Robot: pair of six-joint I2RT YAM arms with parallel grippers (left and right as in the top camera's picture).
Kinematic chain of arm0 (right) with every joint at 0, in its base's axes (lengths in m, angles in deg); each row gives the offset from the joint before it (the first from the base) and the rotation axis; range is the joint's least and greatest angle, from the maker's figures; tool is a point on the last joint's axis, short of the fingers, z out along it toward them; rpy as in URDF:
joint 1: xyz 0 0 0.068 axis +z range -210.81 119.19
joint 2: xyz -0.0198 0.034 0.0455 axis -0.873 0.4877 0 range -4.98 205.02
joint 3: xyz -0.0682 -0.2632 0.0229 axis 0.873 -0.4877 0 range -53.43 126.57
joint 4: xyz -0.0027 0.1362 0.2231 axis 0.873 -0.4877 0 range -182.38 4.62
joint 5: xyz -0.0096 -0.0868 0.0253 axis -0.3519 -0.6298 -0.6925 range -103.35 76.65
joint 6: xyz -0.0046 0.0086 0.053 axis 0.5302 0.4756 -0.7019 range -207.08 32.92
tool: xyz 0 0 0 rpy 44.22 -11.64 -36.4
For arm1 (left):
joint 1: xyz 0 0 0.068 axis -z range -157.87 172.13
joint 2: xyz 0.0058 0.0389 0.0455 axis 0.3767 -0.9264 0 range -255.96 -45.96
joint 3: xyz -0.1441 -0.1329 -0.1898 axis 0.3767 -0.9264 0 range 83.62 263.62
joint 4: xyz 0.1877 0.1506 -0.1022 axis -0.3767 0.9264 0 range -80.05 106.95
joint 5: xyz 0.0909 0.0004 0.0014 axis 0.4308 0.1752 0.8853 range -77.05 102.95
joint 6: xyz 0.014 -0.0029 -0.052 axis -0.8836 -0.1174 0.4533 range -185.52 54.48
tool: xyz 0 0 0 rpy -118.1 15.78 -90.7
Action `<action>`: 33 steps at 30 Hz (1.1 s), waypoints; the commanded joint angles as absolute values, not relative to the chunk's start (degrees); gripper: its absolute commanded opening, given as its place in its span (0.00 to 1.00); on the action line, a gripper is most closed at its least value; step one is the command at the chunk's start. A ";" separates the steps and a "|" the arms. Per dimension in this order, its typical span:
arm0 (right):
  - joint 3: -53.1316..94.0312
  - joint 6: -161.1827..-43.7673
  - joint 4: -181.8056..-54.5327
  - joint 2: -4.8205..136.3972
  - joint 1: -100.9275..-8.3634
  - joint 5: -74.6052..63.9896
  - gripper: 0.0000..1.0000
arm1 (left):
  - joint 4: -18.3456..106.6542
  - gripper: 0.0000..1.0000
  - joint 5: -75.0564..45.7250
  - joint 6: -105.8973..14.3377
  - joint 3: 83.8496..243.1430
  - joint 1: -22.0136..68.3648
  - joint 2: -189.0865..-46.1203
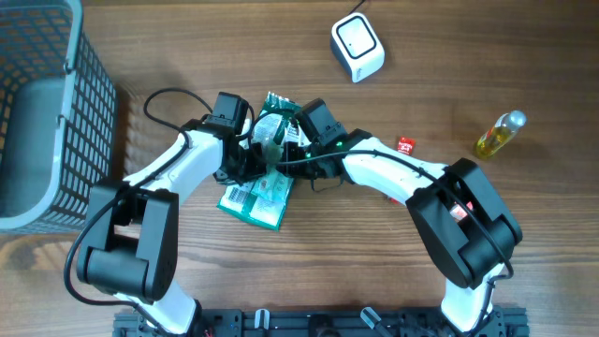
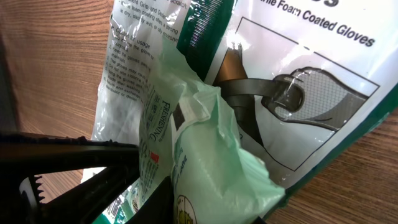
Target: Scan the item barcode
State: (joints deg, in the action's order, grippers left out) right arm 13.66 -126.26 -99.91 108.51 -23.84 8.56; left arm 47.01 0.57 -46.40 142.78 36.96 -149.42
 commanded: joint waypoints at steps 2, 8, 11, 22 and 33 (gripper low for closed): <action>13.18 -125.82 -100.43 109.80 -23.55 8.49 0.21 | 47.05 0.04 3.63 -47.52 142.45 36.74 -151.10; 13.18 -125.82 -100.80 109.80 -23.55 8.54 0.15 | 47.07 0.04 3.63 -47.52 142.89 36.72 -150.42; 13.18 -125.82 -100.80 109.80 -23.55 8.52 0.14 | 47.03 0.04 3.63 -47.50 144.79 36.67 -146.09; 13.18 -124.66 -100.39 109.80 -23.55 8.54 0.37 | 47.03 0.04 4.46 -44.22 143.96 37.55 -143.25; 13.36 -124.59 -100.69 107.92 -25.30 11.40 0.35 | 46.83 0.04 4.50 -44.06 142.67 39.82 -143.25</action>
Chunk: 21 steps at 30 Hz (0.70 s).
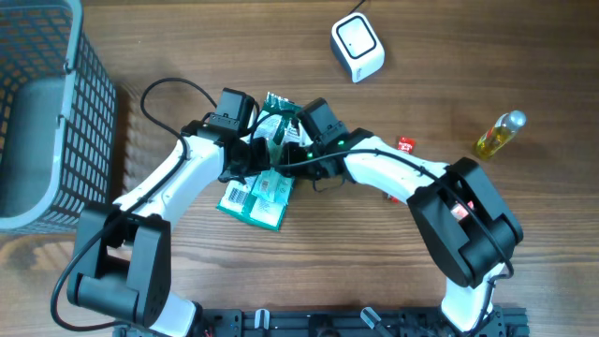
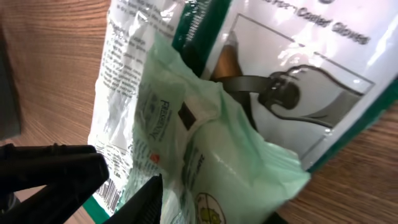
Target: Scan the item barcode
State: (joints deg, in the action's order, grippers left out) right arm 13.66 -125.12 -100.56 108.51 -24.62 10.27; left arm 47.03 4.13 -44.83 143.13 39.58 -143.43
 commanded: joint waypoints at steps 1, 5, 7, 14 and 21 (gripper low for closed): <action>13.36 -124.57 -100.69 107.92 -25.35 11.38 0.35 | 46.83 0.04 4.50 -44.06 142.67 39.82 -143.25; 13.36 -124.59 -100.67 107.81 -25.78 11.40 0.35 | 46.83 0.04 4.50 -44.06 142.64 39.82 -143.25; 13.36 -124.57 -100.87 107.81 -26.13 11.40 0.31 | 46.85 0.04 4.50 -44.06 142.64 39.82 -143.25; 13.36 -124.48 -101.28 107.81 -26.33 11.38 0.04 | 46.83 0.04 7.34 -44.06 142.64 39.82 -143.25; 13.36 -123.04 -101.53 107.83 -26.33 11.38 0.04 | 46.81 0.04 11.15 -44.04 142.64 39.82 -143.69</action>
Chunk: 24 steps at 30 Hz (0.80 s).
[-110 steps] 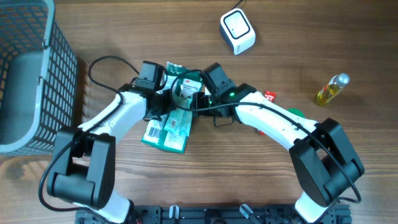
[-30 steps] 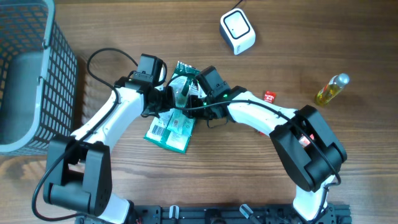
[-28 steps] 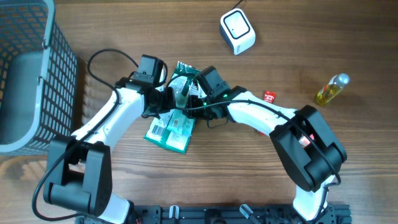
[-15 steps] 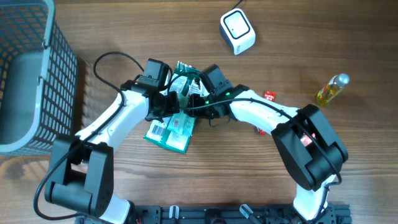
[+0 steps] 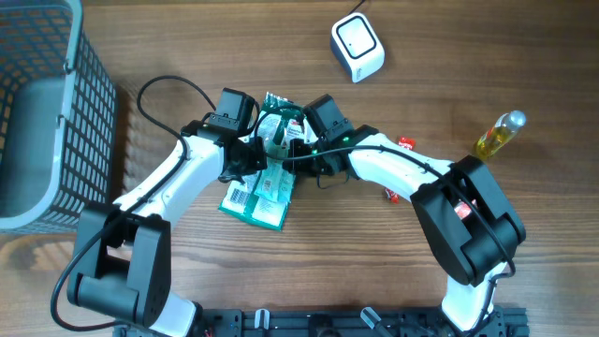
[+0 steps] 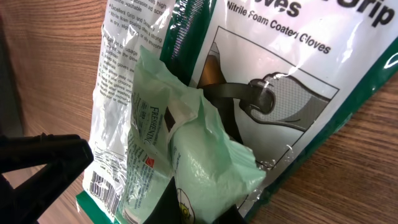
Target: Scan the item barcode
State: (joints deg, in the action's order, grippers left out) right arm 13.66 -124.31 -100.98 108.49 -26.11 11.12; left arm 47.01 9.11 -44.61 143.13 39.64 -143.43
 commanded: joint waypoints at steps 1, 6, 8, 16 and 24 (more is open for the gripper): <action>13.36 -123.04 -101.57 107.83 -26.33 11.38 0.04 | 46.77 0.04 11.15 -44.02 142.64 39.82 -143.93; 13.36 -123.04 -101.74 107.83 -26.33 11.36 0.04 | 45.28 0.04 11.50 -44.04 142.64 39.80 -147.38; 13.36 -123.04 -101.81 107.83 -26.33 11.34 0.04 | 44.78 0.06 13.01 -44.04 142.64 39.62 -148.13; 13.36 -123.06 -102.12 107.83 -26.33 11.12 0.04 | 45.24 0.06 14.56 -44.04 144.50 33.48 -146.20; 13.36 -123.15 -102.07 107.83 -26.33 11.12 0.04 | 45.72 1.00 14.56 -44.06 144.72 29.35 -145.29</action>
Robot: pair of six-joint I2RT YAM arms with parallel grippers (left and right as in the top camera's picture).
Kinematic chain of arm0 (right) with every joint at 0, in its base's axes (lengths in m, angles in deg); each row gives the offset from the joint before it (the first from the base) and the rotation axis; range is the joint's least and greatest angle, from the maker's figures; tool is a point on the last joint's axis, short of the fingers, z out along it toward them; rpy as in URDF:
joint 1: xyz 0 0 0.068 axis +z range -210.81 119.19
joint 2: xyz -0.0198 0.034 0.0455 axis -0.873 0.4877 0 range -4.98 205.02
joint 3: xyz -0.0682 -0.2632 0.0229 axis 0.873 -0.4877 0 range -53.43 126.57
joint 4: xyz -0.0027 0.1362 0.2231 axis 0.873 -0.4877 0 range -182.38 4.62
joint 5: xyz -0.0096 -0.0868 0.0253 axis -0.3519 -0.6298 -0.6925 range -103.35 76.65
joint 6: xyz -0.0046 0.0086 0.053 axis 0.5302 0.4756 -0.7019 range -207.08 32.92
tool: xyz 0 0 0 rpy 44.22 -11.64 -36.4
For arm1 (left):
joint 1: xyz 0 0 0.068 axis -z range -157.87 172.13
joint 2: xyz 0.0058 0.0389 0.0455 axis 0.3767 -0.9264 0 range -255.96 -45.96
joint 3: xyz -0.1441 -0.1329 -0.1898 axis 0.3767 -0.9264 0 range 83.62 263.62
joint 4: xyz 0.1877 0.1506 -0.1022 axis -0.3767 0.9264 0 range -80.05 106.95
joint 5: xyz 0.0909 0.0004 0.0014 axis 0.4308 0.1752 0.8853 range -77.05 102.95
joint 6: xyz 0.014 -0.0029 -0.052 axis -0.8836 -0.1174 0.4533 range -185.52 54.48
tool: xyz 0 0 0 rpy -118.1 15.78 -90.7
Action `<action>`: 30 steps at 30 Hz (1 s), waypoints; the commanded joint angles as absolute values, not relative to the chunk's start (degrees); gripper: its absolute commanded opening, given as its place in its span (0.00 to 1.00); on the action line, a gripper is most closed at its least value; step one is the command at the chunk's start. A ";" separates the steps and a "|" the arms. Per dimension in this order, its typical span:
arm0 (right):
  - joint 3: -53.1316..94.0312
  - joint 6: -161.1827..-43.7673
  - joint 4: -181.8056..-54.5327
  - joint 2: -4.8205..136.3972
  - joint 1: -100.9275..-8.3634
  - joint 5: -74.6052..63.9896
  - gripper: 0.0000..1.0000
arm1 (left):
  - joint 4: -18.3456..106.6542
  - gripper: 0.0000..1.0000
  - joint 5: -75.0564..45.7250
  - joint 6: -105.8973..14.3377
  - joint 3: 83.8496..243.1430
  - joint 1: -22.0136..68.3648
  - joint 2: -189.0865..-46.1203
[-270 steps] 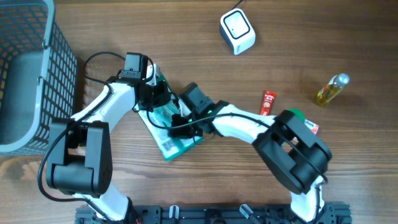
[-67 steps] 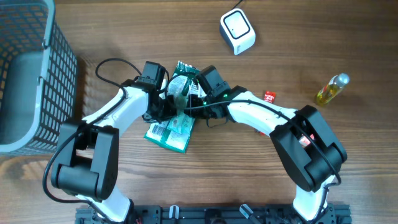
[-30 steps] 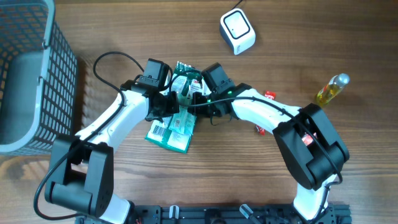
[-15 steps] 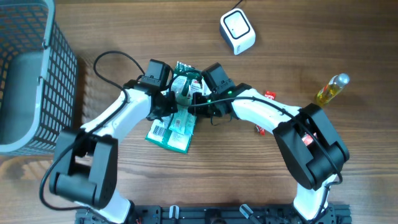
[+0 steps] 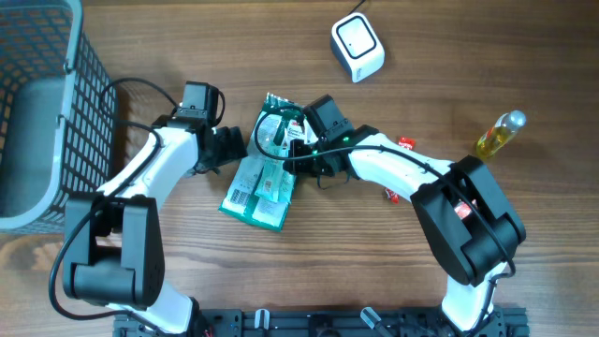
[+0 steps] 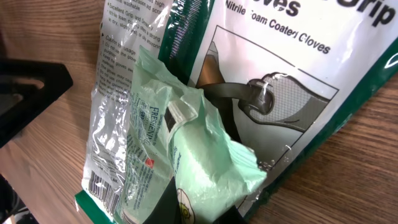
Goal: Scan the item barcode
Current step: 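Pull the green sachet off the package and lift it with the right gripper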
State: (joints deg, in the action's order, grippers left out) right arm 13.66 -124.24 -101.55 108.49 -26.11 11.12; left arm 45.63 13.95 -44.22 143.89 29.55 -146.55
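A pale green wipes packet (image 6: pixel 205 155) is pinched between the fingers of my right gripper (image 6: pixel 200 210), which is shut on its lower end. In the overhead view the packet (image 5: pixel 272 131) sits just left of that gripper (image 5: pixel 288 148), over the top of a green and white gloves package (image 5: pixel 257 195) lying flat on the table. The gloves package (image 6: pixel 298 74) shows a barcode (image 6: pixel 99 184) at its lower left corner. My left gripper (image 5: pixel 230 146) stands to the left of both packs, apart from them, and looks open. The white scanner (image 5: pixel 357 47) is at the back.
A grey wire basket (image 5: pixel 56 112) fills the left edge. At the right stand a small yellow bottle (image 5: pixel 499 134) and a little red item (image 5: pixel 404 144). The wooden table (image 5: pixel 524 56) runs under everything.
My left gripper has drawn back to the left, away from the wipes packet and the gloves package. My right gripper holds the packet in the same place.
At first both grippers met at the wipes packet over the gloves package, the left fingers beside it. The left fingers then stood a little further off while the right kept its hold. Now the left gripper is well clear on the left.
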 commanded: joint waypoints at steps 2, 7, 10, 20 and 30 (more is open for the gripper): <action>13.36 -123.28 -102.03 107.83 -26.33 11.14 0.04 | 45.72 1.00 14.56 -44.06 144.72 29.37 -145.29; 13.36 -124.62 -102.36 107.83 -26.35 11.18 0.04 | 45.72 1.00 14.56 -44.06 144.72 29.35 -145.29; 14.30 -121.12 -101.81 106.26 -26.68 13.70 0.04 | 45.72 1.00 14.54 -44.06 144.72 29.35 -145.29; 40.37 -99.83 -133.83 94.63 -29.30 -2.00 0.04 | 45.72 1.00 14.56 -44.06 144.72 29.35 -145.29; 52.63 -79.07 -127.75 99.04 -29.61 -35.81 0.04 | 45.72 1.00 14.56 -44.06 144.72 29.35 -145.29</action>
